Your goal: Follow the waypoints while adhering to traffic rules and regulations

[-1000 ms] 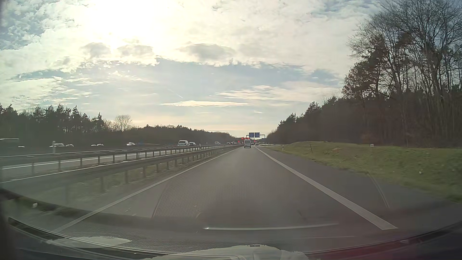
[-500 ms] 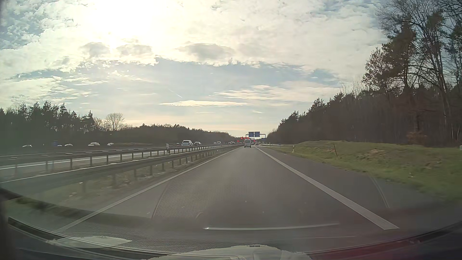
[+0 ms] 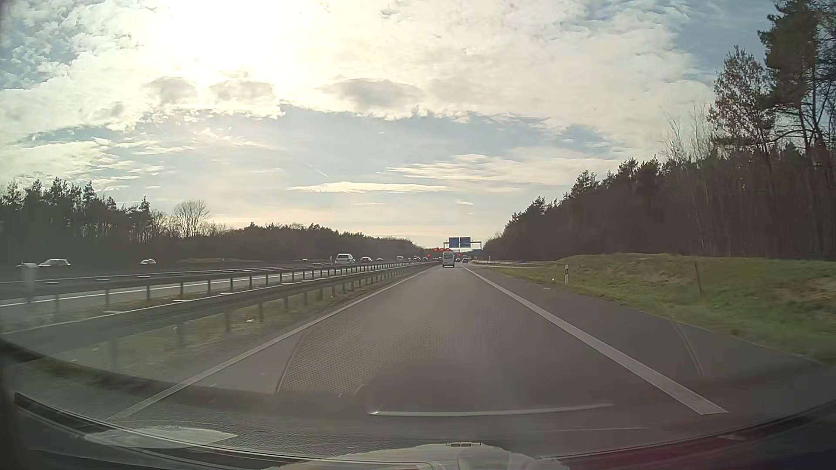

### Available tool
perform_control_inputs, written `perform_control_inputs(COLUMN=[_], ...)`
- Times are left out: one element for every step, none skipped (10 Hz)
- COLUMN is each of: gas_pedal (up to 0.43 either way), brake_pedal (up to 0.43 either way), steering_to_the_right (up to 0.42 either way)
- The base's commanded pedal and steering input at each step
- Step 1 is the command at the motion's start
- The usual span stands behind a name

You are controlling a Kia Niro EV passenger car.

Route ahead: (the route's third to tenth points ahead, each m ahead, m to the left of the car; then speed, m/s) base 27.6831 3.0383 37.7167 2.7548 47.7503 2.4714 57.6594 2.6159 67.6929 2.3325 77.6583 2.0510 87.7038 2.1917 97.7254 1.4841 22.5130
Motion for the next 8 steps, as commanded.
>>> perform_control_inputs(gas_pedal=[0.138, 0.138, 0.138, 0.138, 0.138, 0.138, 0.138, 0.138], brake_pedal=[0.000, 0.000, 0.000, 0.000, 0.000, 0.000, 0.000, 0.000], steering_to_the_right=[-0.001, -0.001, -0.001, -0.001, -0.001, -0.001, 0.000, -0.001])
